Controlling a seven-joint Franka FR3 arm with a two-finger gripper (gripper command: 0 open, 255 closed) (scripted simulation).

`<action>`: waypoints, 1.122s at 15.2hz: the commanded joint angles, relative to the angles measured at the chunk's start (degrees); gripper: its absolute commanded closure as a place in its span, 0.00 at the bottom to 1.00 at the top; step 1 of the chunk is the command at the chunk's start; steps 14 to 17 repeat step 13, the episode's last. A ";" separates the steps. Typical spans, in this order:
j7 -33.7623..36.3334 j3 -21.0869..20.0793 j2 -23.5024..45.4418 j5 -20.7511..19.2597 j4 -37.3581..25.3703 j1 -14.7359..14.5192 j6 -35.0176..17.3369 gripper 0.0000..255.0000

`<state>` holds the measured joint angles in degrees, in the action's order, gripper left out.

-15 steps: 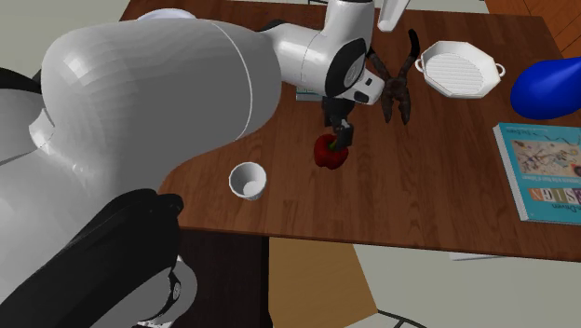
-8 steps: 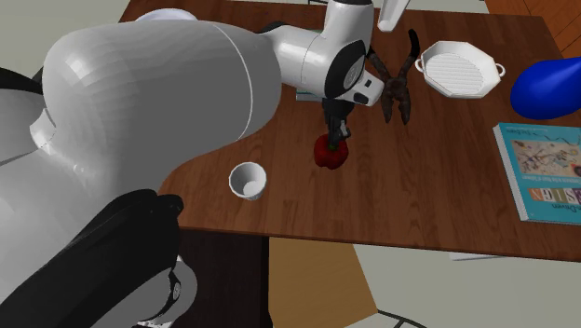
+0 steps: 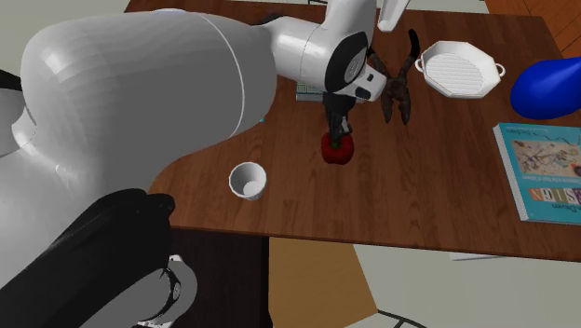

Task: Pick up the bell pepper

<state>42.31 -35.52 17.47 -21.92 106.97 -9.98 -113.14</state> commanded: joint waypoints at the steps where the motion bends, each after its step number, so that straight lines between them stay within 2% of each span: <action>1: -0.58 -0.21 -0.69 0.58 -0.77 0.14 1.24 1.00; 11: -3.03 -0.99 -3.56 3.03 -5.14 0.54 7.57 1.00; 17: -3.07 -0.99 -3.60 3.07 -5.21 0.54 7.67 1.00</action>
